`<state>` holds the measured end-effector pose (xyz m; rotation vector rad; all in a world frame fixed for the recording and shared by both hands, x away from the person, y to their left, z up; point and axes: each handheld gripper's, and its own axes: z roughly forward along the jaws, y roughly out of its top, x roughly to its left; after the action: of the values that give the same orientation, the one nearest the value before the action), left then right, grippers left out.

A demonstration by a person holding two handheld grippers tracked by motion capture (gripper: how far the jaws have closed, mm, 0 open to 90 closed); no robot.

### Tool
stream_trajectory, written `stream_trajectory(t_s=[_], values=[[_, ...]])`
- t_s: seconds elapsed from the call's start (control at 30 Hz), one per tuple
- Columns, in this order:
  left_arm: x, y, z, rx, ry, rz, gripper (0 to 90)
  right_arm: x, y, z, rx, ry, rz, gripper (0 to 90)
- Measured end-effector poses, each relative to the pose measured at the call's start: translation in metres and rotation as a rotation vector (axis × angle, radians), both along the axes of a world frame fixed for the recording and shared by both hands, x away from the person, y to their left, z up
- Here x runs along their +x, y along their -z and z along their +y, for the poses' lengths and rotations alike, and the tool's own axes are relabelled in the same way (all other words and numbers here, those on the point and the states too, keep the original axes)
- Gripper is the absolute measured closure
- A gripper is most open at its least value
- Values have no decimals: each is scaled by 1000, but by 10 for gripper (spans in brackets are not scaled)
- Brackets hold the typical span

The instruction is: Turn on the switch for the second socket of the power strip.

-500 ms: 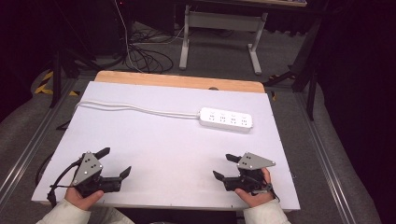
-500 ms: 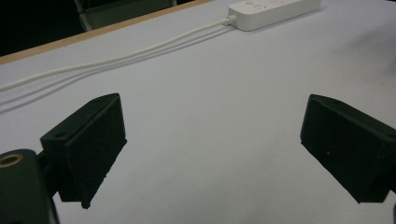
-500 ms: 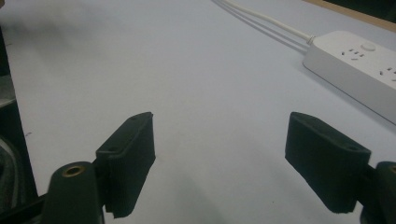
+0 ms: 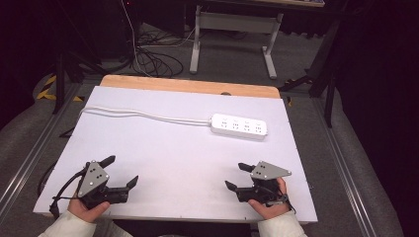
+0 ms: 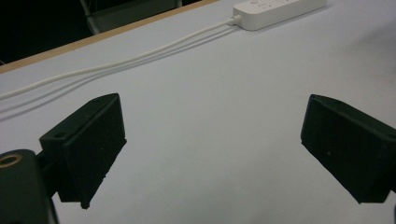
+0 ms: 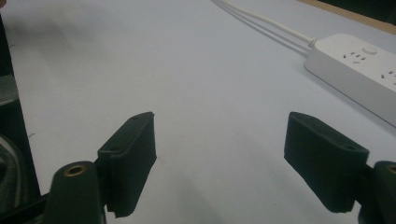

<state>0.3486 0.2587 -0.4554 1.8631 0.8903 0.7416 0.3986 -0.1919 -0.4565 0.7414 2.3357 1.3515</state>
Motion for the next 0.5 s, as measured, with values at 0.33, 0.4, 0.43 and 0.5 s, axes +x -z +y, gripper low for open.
stream_trajectory(t_s=[0.33, 0.4, 0.43, 0.5], values=[[0, 0, -1, 2, -4, 1, 70, 0, -2, 1, 3, -3, 4, 268], [0, 0, -2, -6, -5, 5, 70, 1, -3, 1, 3, -4, 6, 272], [0, 0, -2, -8, -7, 7, 70, 1, -4, 1, 0, -6, 12, 281], [1, 0, -1, -5, -8, 9, 70, 1, -7, 2, -6, -9, 13, 287]])
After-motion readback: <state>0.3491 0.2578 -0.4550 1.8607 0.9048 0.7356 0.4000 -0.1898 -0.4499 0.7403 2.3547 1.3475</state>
